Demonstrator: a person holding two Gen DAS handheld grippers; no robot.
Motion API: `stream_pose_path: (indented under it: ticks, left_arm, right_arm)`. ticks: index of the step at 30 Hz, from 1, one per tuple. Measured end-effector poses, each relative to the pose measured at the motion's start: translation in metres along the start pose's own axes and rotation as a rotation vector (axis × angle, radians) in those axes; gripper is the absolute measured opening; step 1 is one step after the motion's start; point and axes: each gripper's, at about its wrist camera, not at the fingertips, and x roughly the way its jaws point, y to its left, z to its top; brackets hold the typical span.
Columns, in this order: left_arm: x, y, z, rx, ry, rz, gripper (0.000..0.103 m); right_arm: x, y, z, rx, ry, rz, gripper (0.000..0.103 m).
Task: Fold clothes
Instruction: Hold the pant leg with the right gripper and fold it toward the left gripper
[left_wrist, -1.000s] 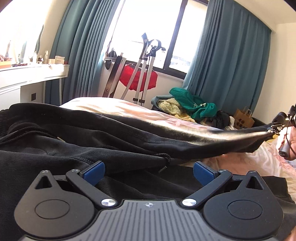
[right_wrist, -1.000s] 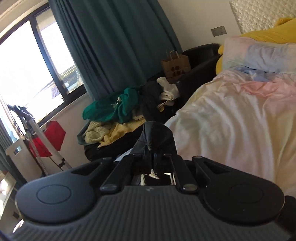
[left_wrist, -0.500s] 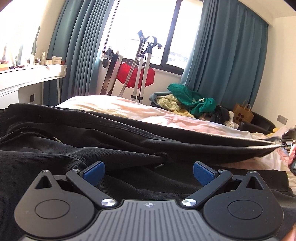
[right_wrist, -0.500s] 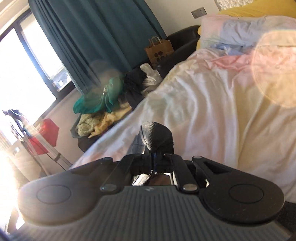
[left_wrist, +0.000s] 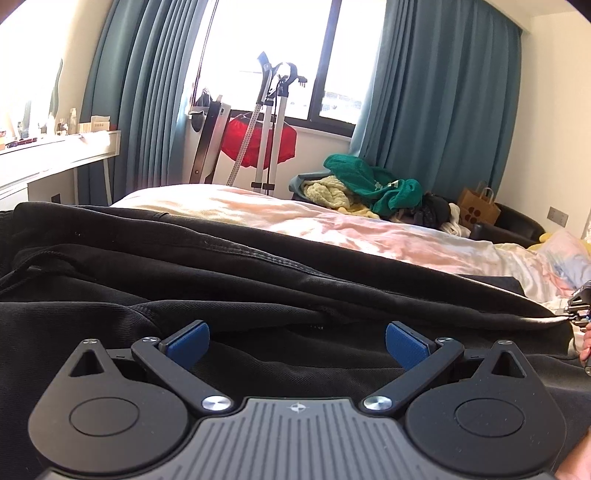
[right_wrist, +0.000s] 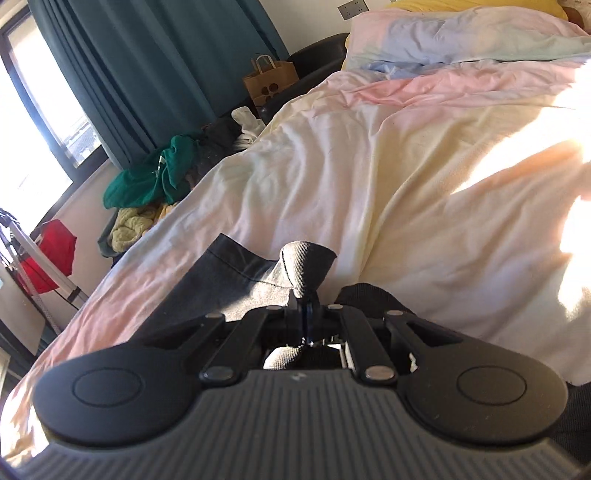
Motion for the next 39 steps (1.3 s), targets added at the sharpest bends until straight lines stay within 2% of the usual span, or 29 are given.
stream_pose_path:
  ticks: [2, 5, 10, 14, 16, 18, 20, 22, 24, 27, 33, 39]
  left_arm:
    - [0.000, 0.001, 0.000, -0.004, -0.003, 0.006, 0.103]
    - [-0.002, 0.002, 0.000, -0.015, -0.005, 0.002, 0.103]
    - [-0.009, 0.003, 0.001, -0.025, -0.027, -0.011, 0.103]
    - [-0.014, 0.003, 0.003, -0.011, -0.045, -0.015, 0.103]
    - [-0.017, 0.002, 0.003, 0.012, -0.054, -0.017, 0.103]
    - [-0.020, -0.004, 0.003, 0.087, -0.086, -0.002, 0.103]
    - [-0.015, -0.015, 0.006, 0.210, -0.087, 0.039, 0.100]
    - [-0.009, -0.024, 0.010, 0.321, -0.089, 0.047, 0.099]
    - [0.003, -0.027, 0.016, 0.397, -0.079, 0.015, 0.099]
    - [0.026, -0.030, 0.026, 0.456, -0.050, -0.044, 0.099]
    - [0.092, -0.047, 0.038, 0.658, 0.046, -0.121, 0.090]
    - [0.161, -0.056, 0.031, 0.829, 0.213, -0.216, 0.077]
  right_arm:
    - [-0.013, 0.015, 0.014, 0.004, -0.017, 0.029, 0.006]
    - [-0.051, 0.056, 0.053, -0.013, -0.099, 0.153, 0.005]
    - [-0.133, 0.129, 0.093, -0.078, -0.314, 0.309, 0.005]
    - [-0.180, 0.163, 0.085, -0.163, -0.463, 0.275, 0.006]
    - [-0.189, 0.165, 0.077, -0.175, -0.491, 0.266, 0.006]
    - [-0.190, 0.160, 0.069, -0.174, -0.493, 0.265, 0.006]
    - [-0.181, 0.148, 0.064, -0.157, -0.457, 0.244, 0.006]
    - [-0.167, 0.134, 0.058, -0.106, -0.412, 0.212, 0.006]
    - [-0.153, 0.117, 0.051, -0.035, -0.369, 0.189, 0.006]
    - [-0.136, 0.093, 0.032, 0.068, -0.340, 0.162, 0.006]
    - [-0.103, 0.055, -0.007, 0.204, -0.317, 0.101, 0.006]
    - [-0.077, 0.037, -0.020, 0.173, -0.301, 0.073, 0.006]
